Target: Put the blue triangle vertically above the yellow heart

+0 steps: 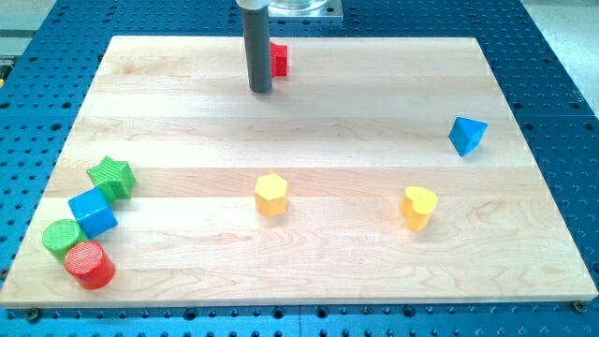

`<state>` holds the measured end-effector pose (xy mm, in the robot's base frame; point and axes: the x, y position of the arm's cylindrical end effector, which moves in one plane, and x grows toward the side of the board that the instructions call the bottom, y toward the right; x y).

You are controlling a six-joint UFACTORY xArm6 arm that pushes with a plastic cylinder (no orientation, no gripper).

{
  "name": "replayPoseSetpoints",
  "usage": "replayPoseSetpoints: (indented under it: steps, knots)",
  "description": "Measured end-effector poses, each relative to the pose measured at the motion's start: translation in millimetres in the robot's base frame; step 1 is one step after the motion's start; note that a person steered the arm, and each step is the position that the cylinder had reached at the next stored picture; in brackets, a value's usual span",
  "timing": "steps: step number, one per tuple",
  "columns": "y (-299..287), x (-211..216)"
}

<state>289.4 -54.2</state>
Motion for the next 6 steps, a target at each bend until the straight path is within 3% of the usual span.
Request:
replayPoseSetpoints:
  steps: [1, 2, 3, 4, 5, 6]
  knots:
    - [10, -21]
    - [74, 1]
    - [226, 10]
    - [342, 45]
    - [341, 118]
    - [294, 140]
